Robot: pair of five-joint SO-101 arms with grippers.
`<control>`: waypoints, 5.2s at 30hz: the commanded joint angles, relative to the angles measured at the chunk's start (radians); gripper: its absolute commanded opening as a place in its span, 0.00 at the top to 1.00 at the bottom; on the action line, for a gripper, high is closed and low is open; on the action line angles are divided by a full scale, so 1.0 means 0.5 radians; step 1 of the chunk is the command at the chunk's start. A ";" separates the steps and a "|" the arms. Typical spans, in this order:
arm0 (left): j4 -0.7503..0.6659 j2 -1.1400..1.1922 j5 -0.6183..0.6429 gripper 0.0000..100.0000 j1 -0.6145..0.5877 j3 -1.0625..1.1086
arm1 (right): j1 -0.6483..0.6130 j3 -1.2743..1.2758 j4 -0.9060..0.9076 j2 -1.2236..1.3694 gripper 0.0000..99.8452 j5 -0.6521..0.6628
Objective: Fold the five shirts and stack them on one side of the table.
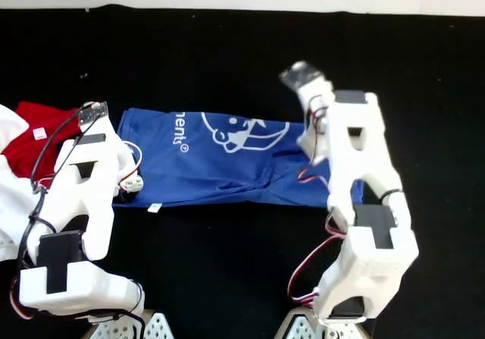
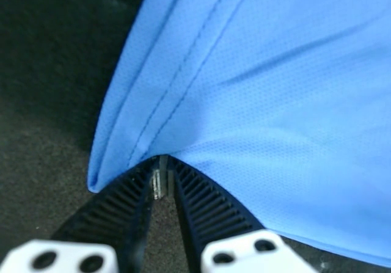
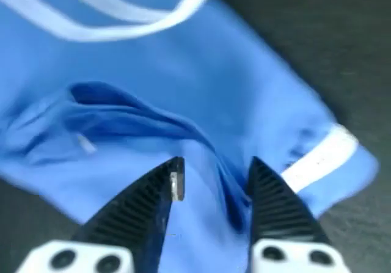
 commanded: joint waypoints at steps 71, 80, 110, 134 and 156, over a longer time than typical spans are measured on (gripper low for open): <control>1.571 1.235 0.025 0.74 -0.109 -2.641 | 0.130 1.088 1.057 -1.788 0.99 -0.101; 1.768 1.260 0.003 0.73 -0.081 -2.905 | 0.130 1.033 1.042 -1.788 0.99 -0.095; 1.494 1.788 -0.239 0.99 -0.124 -2.846 | 0.753 2.432 -0.121 -2.496 0.99 0.282; 1.734 0.677 -0.144 0.99 1.076 -2.911 | 1.204 3.242 -1.149 -2.561 0.99 -0.009; 0.626 1.155 -0.083 0.85 1.858 -3.009 | 1.204 3.242 -1.149 -2.561 0.99 -0.012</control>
